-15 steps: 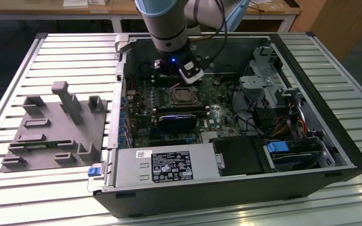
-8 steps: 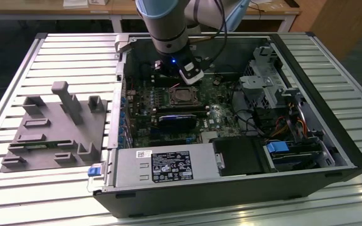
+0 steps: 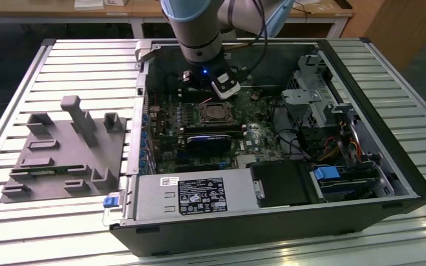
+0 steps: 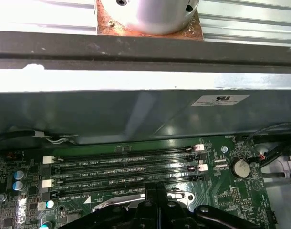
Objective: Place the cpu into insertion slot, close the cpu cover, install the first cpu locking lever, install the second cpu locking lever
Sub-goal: 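Install the first cpu locking lever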
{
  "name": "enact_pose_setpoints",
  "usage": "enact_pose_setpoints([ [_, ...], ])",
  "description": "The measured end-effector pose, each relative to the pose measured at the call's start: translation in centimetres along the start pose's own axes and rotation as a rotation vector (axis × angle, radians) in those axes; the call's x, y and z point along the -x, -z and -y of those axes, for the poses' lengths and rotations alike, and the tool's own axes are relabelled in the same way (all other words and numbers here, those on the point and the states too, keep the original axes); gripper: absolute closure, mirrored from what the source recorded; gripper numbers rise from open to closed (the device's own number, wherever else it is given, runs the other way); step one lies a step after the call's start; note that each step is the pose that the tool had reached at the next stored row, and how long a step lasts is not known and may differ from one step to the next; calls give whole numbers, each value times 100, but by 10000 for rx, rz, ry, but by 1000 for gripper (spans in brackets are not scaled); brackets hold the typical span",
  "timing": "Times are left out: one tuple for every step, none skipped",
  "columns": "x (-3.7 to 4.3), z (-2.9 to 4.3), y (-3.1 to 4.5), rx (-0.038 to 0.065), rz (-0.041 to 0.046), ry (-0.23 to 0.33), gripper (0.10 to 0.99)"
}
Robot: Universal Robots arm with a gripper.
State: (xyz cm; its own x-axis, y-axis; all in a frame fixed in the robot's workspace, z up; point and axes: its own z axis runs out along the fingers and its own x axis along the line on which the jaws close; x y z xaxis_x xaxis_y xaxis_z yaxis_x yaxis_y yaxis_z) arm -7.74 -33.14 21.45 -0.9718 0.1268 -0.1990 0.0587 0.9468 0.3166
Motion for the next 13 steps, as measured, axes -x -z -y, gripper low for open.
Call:
enact_pose_setpoints([
  [0, 0, 0, 0, 0, 1, 984],
  [1, 0, 0, 0, 0, 0, 984],
  [1, 0, -1, -1, -1, 0, 984],
  [0, 1, -7, 0, 9, -2, 984],
  [-3, 4, -15, -11, 36, -3, 984],
  [-6, 7, -22, -33, 75, 8, 984],
  [-10, 9, -28, -58, 130, 28, 984],
  [-14, 12, -33, -73, 189, 47, 984],
  [-19, 13, -36, -95, 264, 70, 984],
  [-23, 13, -39, -130, 345, 96, 984],
  [-28, 12, -43, -164, 419, 119, 984],
  [-32, 10, -47, -201, 485, 141, 984],
  [-39, 6, -52, -247, 556, 168, 984],
])
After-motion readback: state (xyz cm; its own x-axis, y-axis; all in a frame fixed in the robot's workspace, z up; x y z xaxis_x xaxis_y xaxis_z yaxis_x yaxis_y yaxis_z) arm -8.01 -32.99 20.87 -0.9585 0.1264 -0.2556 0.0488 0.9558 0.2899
